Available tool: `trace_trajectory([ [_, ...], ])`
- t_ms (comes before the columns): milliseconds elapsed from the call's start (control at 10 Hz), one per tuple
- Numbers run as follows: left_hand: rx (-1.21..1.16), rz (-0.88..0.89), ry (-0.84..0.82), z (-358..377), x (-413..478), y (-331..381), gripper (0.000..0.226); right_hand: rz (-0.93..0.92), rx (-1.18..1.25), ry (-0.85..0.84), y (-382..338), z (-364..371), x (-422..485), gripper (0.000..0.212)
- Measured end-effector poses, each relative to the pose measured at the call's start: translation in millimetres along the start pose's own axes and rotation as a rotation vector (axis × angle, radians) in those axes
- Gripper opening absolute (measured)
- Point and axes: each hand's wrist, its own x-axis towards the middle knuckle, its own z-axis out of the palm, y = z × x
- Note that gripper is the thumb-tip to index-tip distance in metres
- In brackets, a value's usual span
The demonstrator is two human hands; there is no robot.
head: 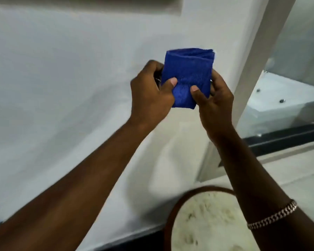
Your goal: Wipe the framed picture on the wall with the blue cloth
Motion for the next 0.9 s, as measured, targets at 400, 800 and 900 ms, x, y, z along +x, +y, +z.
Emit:
trace_trajectory([
  [400, 0.122, -0.958, -0.387, 165.7, -268.3, -221.5, 0.02, 0.778, -0.658, -0.272, 268.2, -124.2, -198.5, 0.037],
  [800, 0.239, -1.082, -0.707, 205.4, -396.2, -347.9, 0.011, 0.974, -0.998, -0.625, 424.8, -140.1, -291.7, 0.042],
  [900, 0.209, -1.05, -0.692, 198.5, -389.9, -345.3, 0.016, 0.941, -1.061, -0.622, 420.5, -136.8, -290.1, 0.048],
])
